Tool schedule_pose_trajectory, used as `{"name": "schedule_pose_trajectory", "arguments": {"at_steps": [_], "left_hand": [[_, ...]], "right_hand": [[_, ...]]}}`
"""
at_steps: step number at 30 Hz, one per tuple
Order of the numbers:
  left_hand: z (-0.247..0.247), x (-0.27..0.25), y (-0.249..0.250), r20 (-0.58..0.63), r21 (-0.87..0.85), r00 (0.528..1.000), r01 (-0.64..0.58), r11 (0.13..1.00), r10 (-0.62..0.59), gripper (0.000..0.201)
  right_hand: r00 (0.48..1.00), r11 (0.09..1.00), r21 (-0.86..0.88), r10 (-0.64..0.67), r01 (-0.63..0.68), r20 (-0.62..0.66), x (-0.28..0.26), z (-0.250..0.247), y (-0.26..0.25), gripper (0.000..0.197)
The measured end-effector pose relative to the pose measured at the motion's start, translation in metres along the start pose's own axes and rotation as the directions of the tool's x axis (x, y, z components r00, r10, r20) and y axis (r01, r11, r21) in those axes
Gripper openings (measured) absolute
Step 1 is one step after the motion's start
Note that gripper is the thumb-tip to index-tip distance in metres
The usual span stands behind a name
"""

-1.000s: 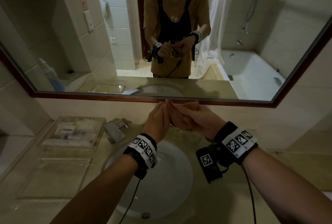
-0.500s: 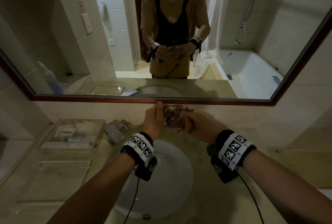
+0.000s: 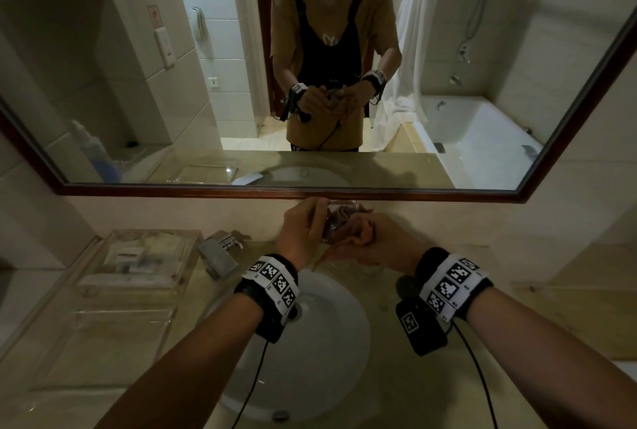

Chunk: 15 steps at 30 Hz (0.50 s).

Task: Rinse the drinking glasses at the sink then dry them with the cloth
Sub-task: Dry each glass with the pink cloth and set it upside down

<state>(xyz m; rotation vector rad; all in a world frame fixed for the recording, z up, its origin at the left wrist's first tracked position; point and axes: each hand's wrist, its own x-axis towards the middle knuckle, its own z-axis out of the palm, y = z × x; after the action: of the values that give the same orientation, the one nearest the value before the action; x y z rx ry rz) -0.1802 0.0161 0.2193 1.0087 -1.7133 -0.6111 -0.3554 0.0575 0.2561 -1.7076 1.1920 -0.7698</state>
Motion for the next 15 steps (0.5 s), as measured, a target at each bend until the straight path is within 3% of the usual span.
{"name": "schedule_pose_trajectory", "arguments": {"at_steps": [4, 7, 12, 15], "left_hand": [[-0.0008, 0.0002, -0.0018, 0.004, 0.084, 0.991, -0.133, 0.987, 0.133, 0.045], [-0.0041, 0.0001, -0.0028, 0.053, 0.126, 0.978, -0.208, 0.97, 0.203, 0.044], [-0.0031, -0.0035, -0.0091, 0.097, 0.053, 0.994, -0.06, 0.997, 0.055, 0.041], [-0.0093, -0.0057, -0.0073, 0.224, -0.073, 0.974, 0.06, 0.996, -0.042, 0.026]], "right_hand": [[0.996, 0.977, 0.198, 0.085, -0.081, -0.007, 0.0002, -0.0008, -0.0016, 0.026], [0.999, 0.974, 0.22, 0.053, -0.051, -0.007, -0.0001, -0.0026, -0.0014, 0.029], [0.996, 0.976, 0.215, 0.008, 0.012, -0.091, 0.0013, -0.0037, 0.0037, 0.033], [0.994, 0.992, 0.113, -0.038, 0.05, -0.107, 0.0013, -0.0085, 0.0057, 0.034]]}}
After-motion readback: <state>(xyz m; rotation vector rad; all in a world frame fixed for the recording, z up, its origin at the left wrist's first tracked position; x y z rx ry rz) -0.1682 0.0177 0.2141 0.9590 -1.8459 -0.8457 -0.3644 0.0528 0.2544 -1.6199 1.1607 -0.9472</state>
